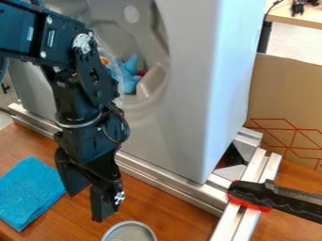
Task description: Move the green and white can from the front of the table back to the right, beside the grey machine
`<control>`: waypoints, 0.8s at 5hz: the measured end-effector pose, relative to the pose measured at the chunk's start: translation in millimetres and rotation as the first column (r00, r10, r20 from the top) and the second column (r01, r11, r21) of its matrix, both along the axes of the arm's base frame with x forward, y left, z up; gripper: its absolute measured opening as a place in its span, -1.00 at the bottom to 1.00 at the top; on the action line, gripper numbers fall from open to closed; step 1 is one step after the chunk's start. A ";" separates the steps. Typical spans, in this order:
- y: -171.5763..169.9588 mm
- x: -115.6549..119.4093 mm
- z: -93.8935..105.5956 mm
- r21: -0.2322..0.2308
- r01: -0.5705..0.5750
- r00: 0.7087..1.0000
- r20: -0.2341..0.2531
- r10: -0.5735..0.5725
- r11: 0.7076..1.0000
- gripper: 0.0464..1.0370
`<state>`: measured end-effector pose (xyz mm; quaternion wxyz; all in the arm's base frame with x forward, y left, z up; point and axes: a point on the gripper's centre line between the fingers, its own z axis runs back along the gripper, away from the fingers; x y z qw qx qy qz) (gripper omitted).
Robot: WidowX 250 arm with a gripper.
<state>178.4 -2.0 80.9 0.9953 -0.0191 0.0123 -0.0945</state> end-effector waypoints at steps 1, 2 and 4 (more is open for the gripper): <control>-0.5 -2.0 -3.4 -0.004 0.009 1.000 -0.019 -0.009 1.000 0.93; -10.6 -8.7 -8.1 -0.098 0.082 0.992 -0.084 -0.091 0.992 0.93; -28.2 -32.8 -22.4 -0.090 0.095 0.943 -0.312 -0.118 0.991 0.93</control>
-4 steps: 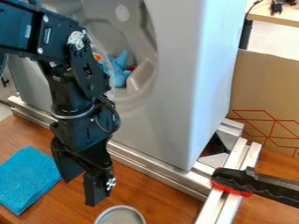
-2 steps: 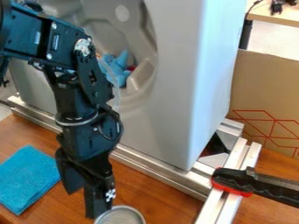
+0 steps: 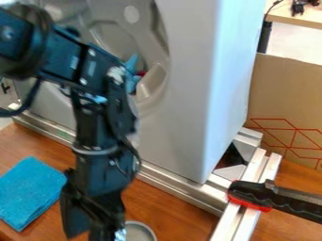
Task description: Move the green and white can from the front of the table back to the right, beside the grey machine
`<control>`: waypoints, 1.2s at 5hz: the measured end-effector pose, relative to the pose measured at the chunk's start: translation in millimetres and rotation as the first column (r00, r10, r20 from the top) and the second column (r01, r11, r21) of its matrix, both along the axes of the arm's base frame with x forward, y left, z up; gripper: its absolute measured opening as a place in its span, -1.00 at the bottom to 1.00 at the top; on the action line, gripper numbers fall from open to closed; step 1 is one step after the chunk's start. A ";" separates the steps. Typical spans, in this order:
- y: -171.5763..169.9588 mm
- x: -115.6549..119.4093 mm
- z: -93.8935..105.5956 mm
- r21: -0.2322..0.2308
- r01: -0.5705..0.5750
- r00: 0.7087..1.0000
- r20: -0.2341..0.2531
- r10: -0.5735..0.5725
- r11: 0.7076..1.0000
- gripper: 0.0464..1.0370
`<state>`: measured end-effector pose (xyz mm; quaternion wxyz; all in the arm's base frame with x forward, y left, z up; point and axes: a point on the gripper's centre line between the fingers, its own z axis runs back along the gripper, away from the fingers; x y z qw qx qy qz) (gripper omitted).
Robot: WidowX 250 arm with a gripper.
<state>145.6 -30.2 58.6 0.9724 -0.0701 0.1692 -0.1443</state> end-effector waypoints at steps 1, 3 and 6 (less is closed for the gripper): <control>-1.7 -11.8 -5.6 0.097 -0.053 0.997 -0.042 0.058 0.994 0.93; -5.9 -15.4 -28.3 0.180 -0.039 0.997 -0.054 0.050 0.983 0.93; -0.5 14.6 -66.3 0.061 -0.035 0.978 0.206 0.022 0.998 0.93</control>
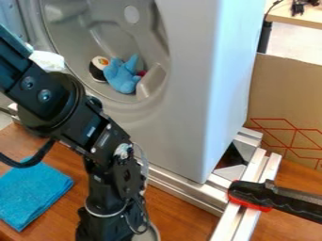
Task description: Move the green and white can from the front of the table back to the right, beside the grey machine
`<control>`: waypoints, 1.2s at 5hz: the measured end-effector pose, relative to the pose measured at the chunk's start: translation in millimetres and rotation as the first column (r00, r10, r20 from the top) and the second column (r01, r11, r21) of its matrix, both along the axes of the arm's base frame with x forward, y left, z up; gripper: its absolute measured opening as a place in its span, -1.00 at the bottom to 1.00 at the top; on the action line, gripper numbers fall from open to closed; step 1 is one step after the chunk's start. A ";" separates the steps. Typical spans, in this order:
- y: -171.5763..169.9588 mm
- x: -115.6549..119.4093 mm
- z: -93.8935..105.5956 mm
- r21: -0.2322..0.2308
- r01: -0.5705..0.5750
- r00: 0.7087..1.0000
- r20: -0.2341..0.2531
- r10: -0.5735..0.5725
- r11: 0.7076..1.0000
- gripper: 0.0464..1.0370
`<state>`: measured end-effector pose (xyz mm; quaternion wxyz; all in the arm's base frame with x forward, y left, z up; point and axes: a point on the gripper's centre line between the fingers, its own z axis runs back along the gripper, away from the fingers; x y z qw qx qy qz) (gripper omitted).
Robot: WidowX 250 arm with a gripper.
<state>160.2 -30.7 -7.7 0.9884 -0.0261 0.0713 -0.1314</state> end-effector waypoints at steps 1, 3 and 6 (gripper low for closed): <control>-4.6 21.8 -4.7 -0.045 0.012 0.998 0.070 -0.009 0.999 0.93; -3.4 81.4 8.9 -0.099 0.032 0.982 0.188 -0.013 0.995 0.93; 18.6 51.9 39.4 -0.026 0.027 0.998 0.057 -0.026 0.999 0.93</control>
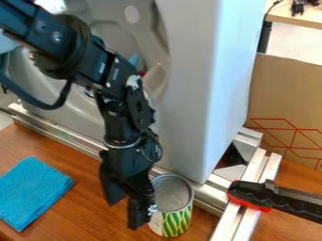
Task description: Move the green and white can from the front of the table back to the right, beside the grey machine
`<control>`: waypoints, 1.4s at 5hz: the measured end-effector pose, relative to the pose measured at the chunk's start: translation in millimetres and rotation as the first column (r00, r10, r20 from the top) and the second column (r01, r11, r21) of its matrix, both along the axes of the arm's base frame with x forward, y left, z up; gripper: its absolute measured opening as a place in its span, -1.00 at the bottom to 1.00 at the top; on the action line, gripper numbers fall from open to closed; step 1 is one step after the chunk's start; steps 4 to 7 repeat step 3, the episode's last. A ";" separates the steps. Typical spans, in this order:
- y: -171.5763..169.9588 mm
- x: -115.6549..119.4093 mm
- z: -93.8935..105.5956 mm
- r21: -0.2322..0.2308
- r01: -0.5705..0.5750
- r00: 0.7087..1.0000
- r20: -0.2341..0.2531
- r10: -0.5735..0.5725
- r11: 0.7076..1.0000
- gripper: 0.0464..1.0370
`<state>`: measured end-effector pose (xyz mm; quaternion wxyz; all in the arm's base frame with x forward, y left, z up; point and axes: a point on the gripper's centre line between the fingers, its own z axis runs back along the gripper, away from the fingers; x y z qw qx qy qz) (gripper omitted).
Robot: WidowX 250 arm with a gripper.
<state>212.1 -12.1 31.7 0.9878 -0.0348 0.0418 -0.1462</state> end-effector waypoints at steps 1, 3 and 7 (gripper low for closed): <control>0.8 -18.4 11.6 -0.002 0.012 1.000 -0.021 -0.012 1.000 0.93; 12.4 -50.8 36.5 0.019 0.039 0.999 -0.003 -0.039 0.999 0.93; 12.4 -50.8 36.5 0.019 0.039 0.999 -0.003 -0.039 0.999 0.93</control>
